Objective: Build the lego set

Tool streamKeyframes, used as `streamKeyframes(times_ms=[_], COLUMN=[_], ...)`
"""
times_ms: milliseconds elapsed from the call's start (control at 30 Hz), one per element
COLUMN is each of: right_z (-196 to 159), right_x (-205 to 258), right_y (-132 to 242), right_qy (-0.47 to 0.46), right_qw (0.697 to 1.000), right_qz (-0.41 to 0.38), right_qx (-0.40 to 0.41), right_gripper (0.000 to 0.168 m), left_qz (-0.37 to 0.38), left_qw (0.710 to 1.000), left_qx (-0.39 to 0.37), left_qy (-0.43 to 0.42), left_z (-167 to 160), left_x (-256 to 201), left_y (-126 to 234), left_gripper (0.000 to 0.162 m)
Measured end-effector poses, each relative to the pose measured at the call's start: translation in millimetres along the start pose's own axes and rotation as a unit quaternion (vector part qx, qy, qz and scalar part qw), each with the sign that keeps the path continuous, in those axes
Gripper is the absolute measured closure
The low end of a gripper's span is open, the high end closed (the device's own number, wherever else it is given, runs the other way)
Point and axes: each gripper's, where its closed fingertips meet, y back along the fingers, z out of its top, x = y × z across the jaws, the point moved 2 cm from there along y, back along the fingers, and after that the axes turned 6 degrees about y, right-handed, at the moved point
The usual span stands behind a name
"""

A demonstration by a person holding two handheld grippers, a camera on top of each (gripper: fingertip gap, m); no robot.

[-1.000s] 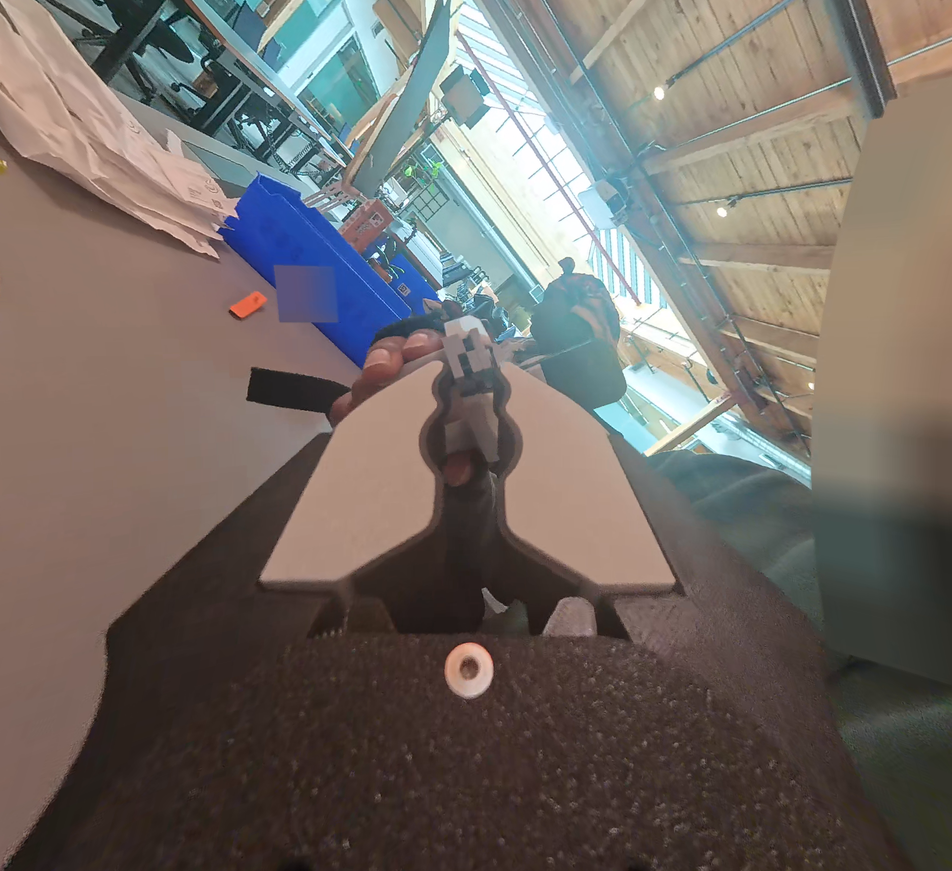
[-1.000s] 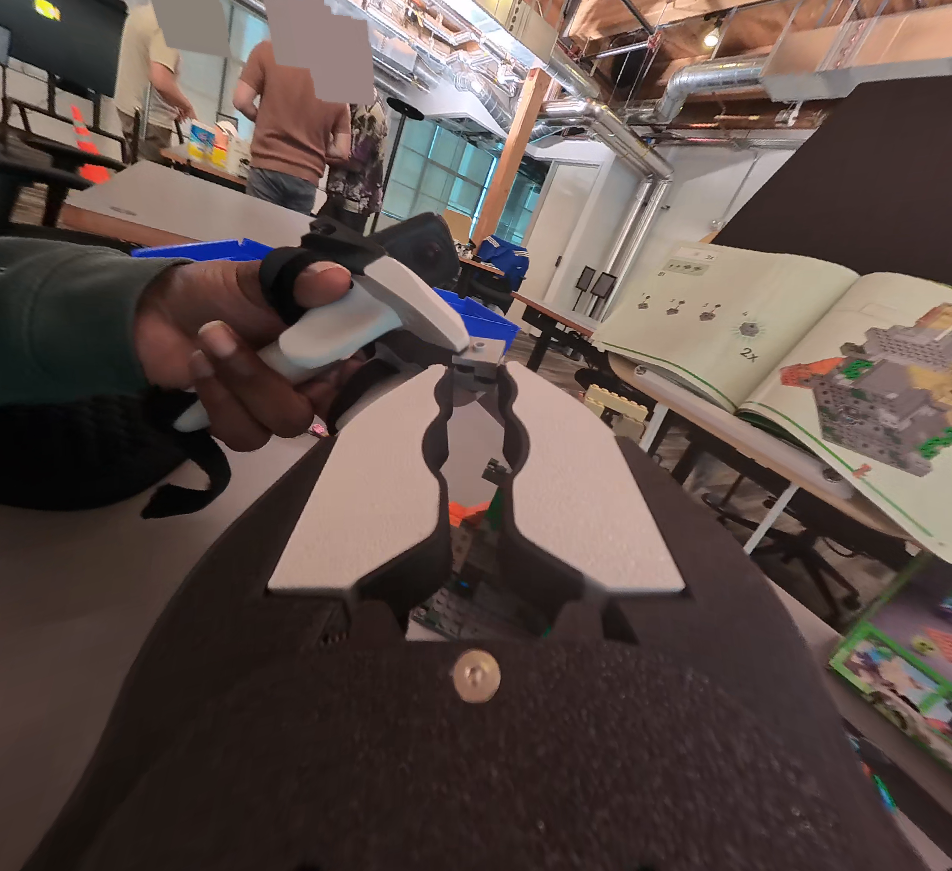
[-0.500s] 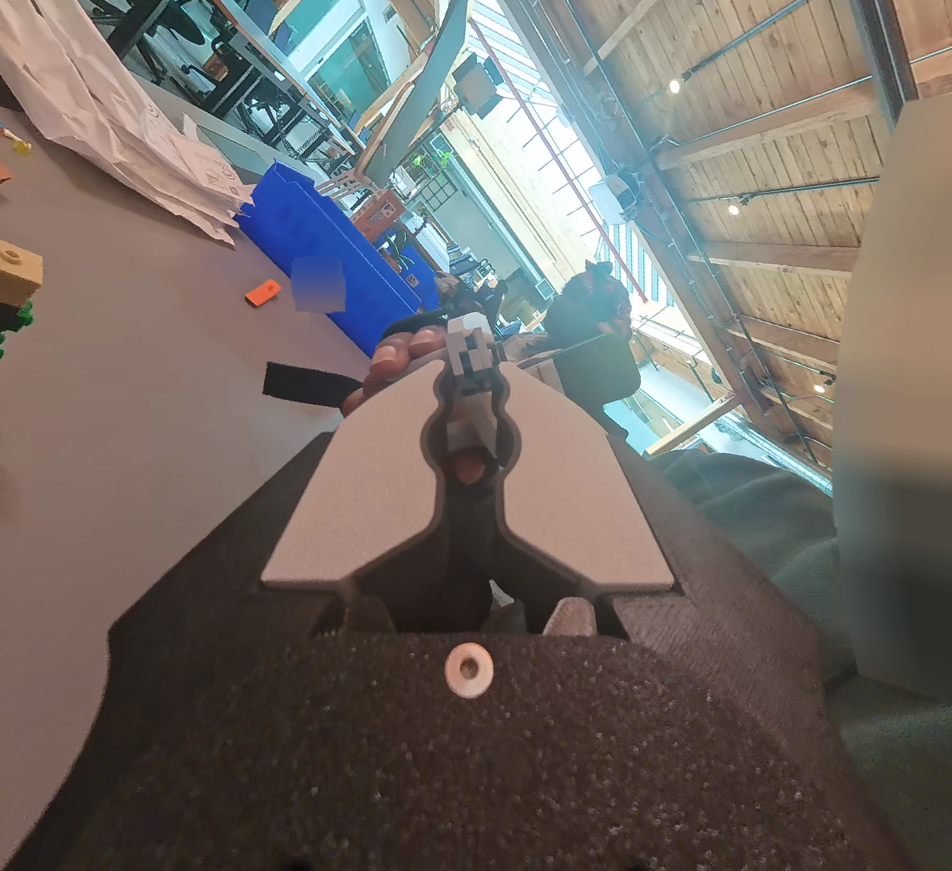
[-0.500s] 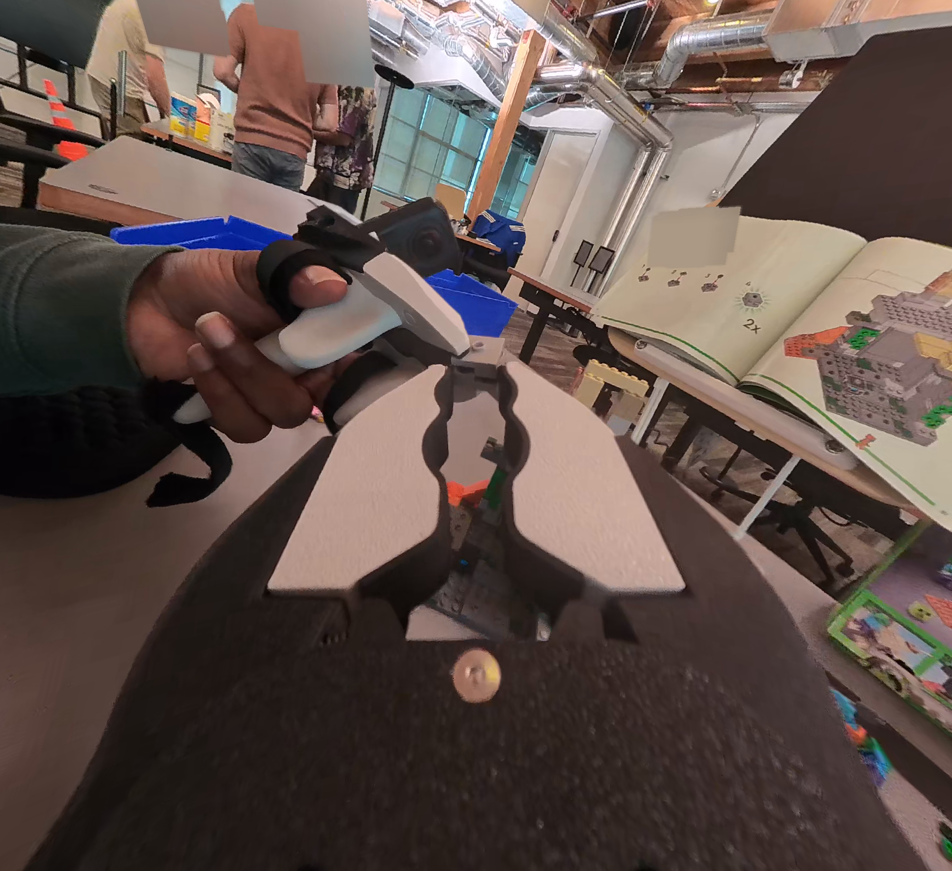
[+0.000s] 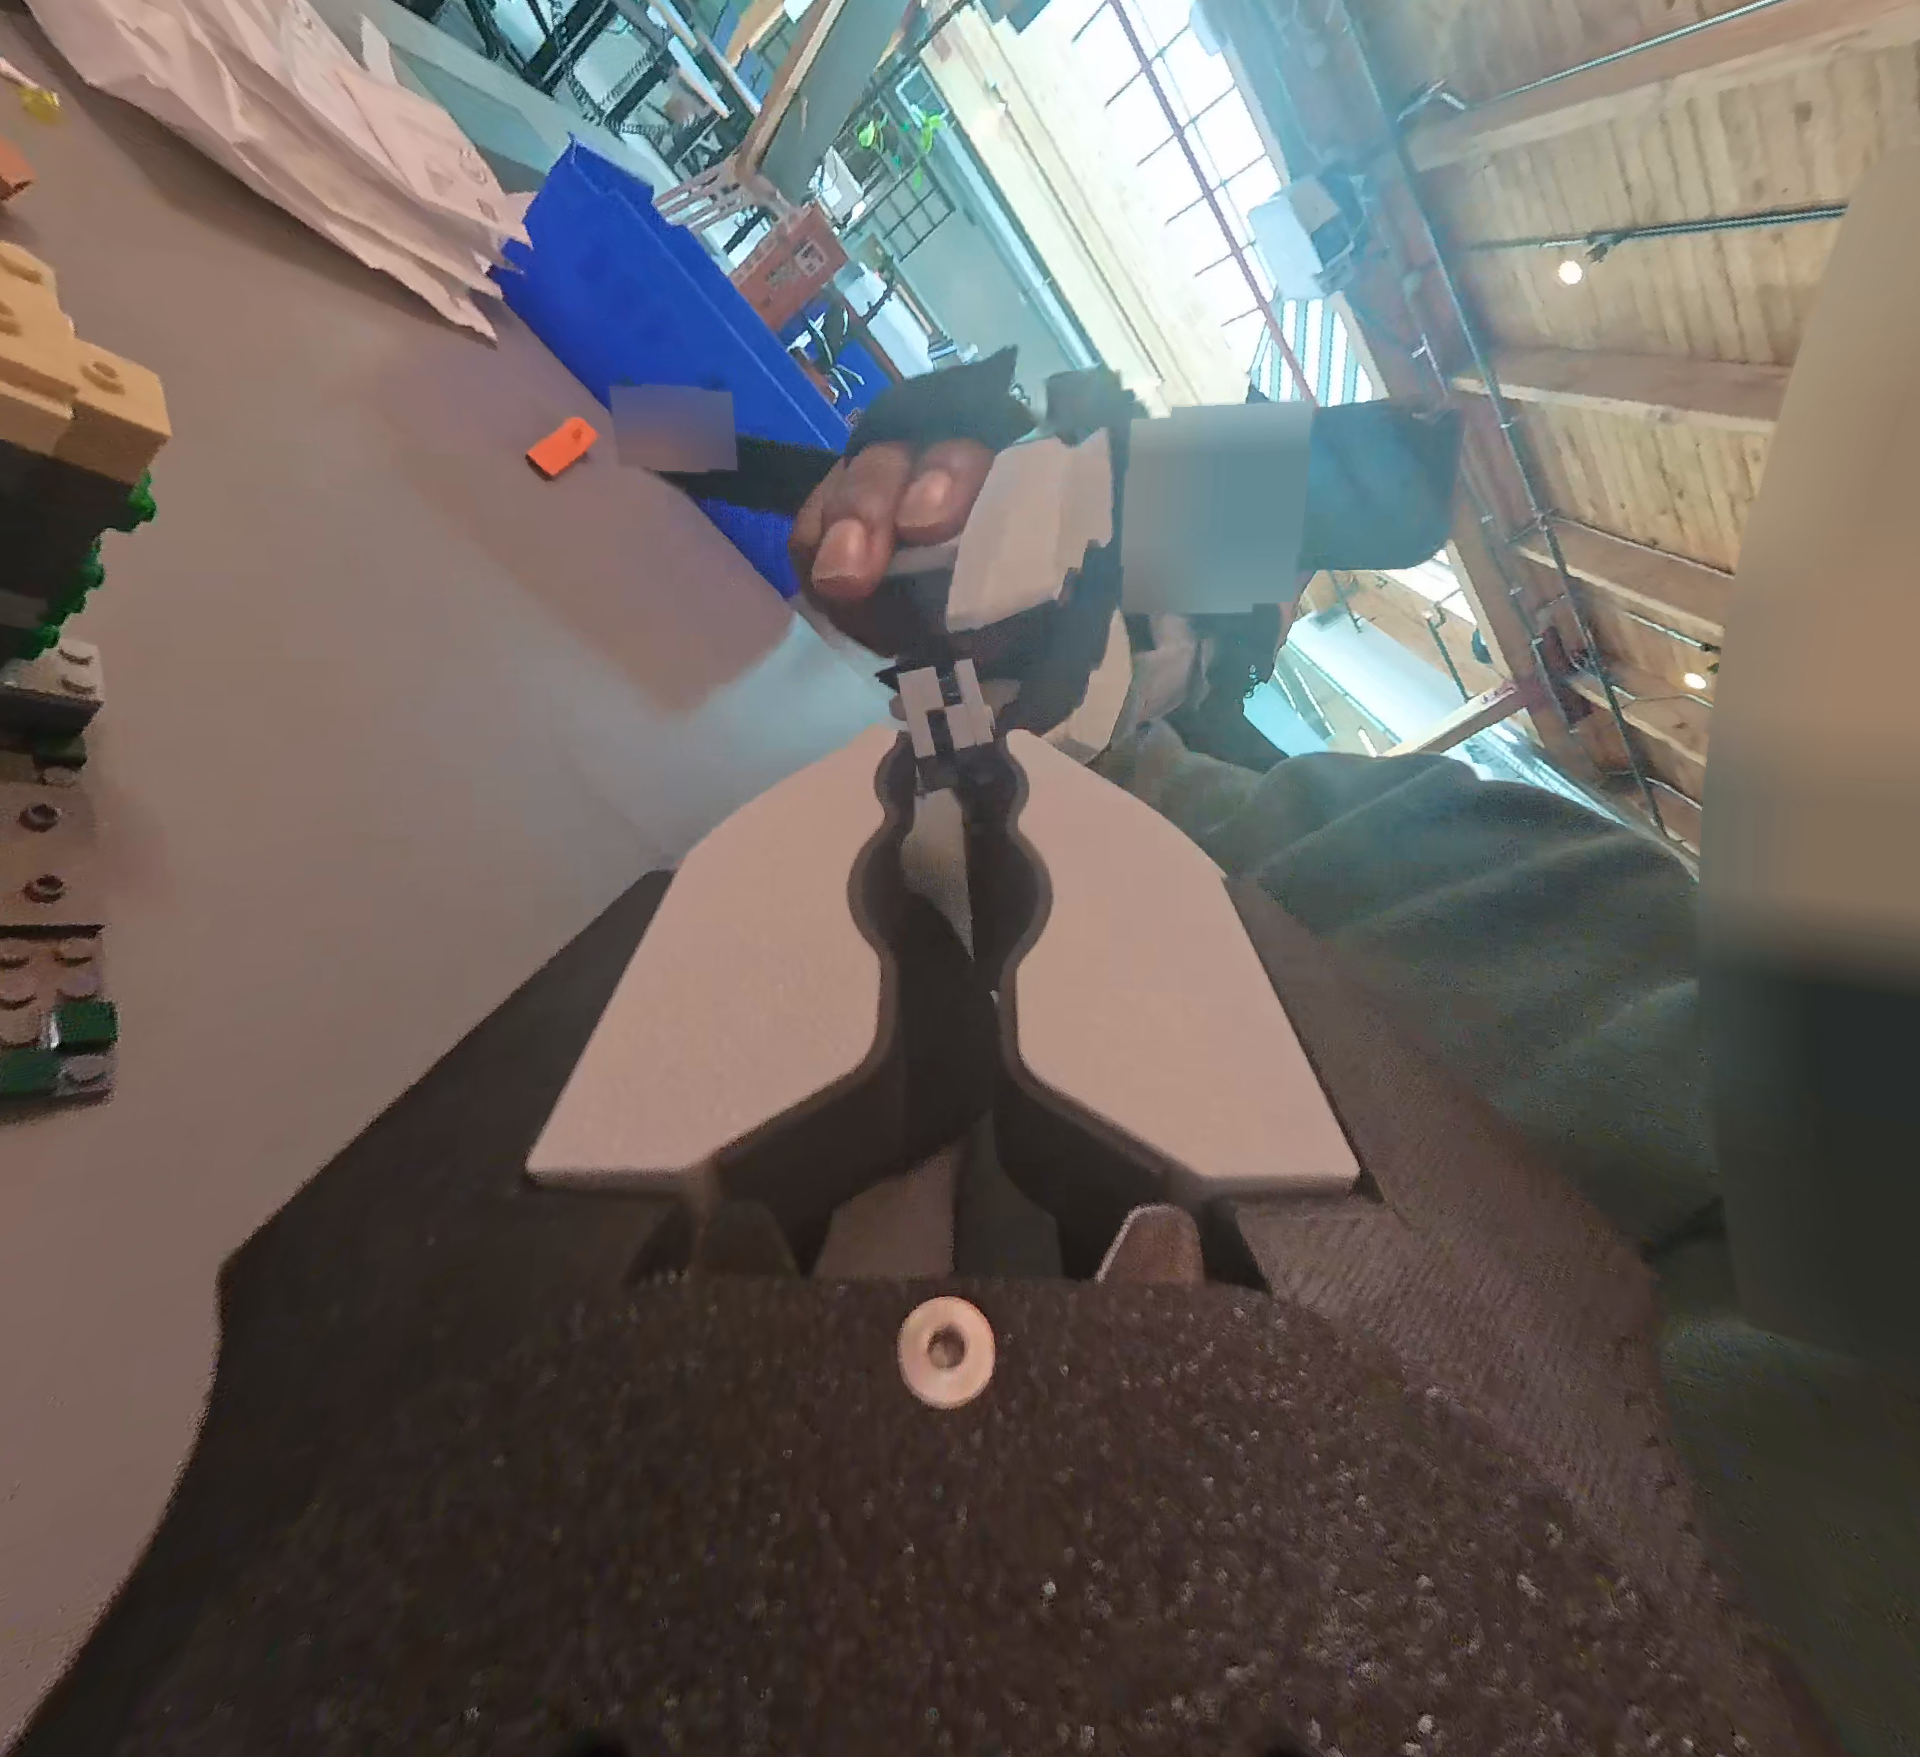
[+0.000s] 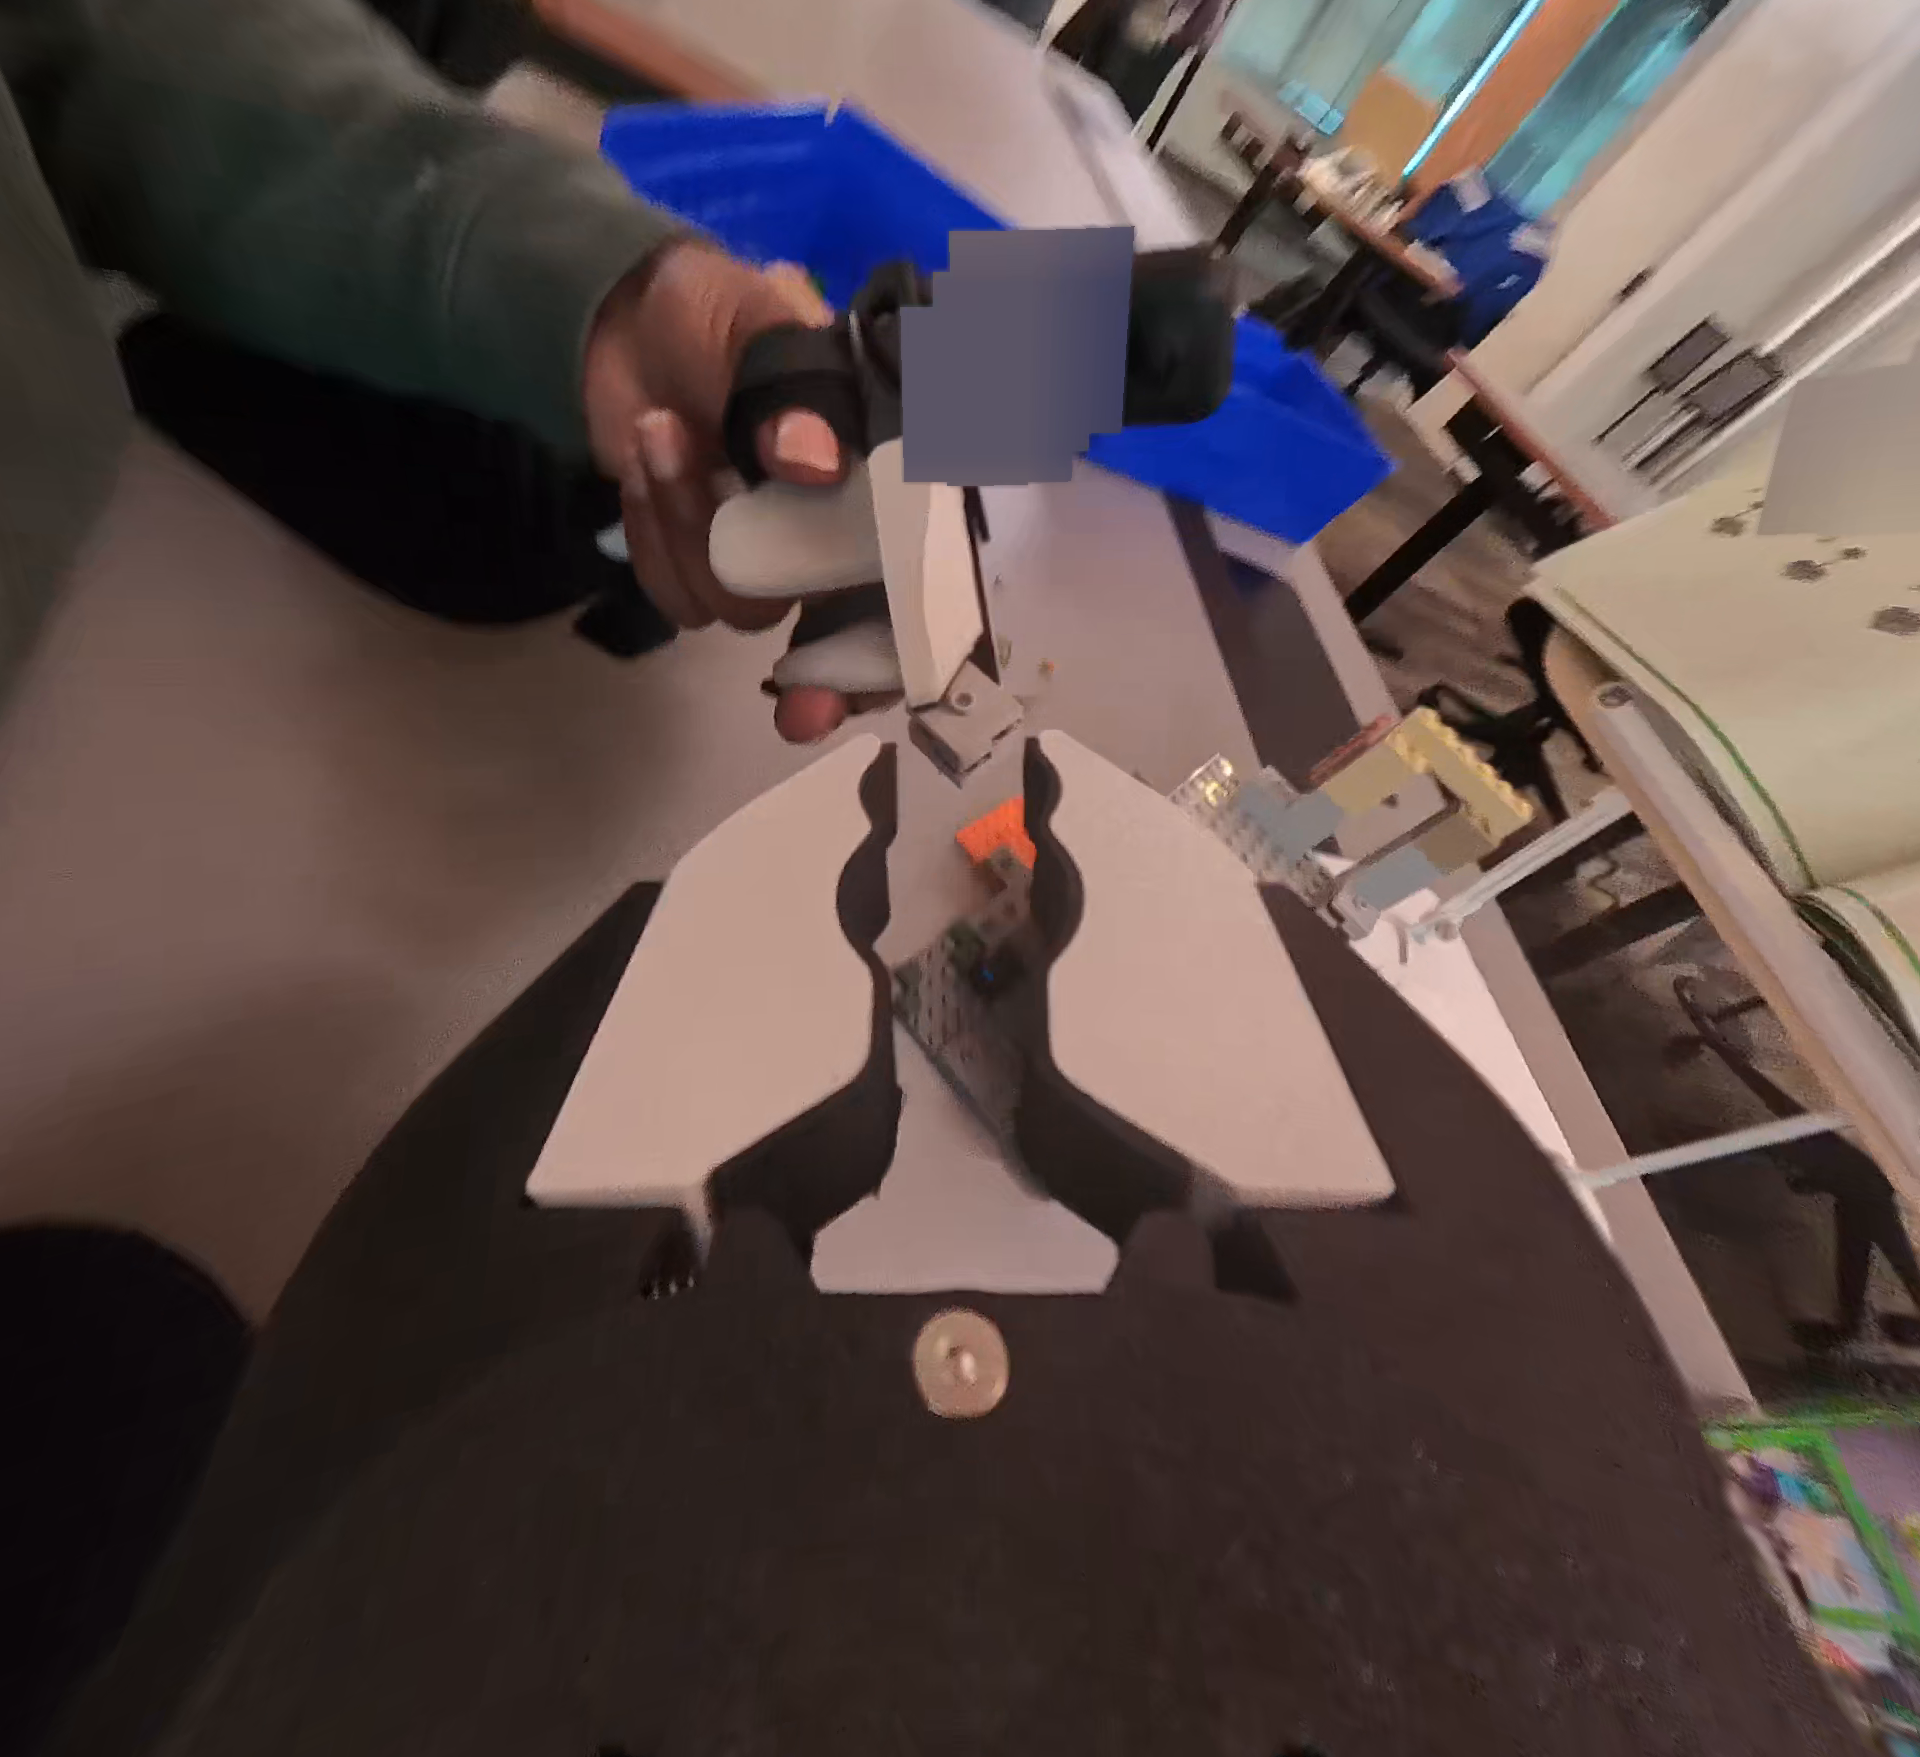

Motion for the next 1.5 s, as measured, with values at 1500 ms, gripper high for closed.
streamKeyframes(times_ms=[1500], right_z=[-96.9], right_x=[-128.1], right_y=[-81.4], right_qy=[0.215], right_qw=[0.941], right_qz=[0.124], right_qx=[0.23], right_gripper=[0.15], left_qz=[0.135], left_qw=[0.989], left_qx=[-0.031], left_qy=[-0.055], left_z=[28.8], left_x=[63.4], left_y=[36.3], left_gripper=[0.145])
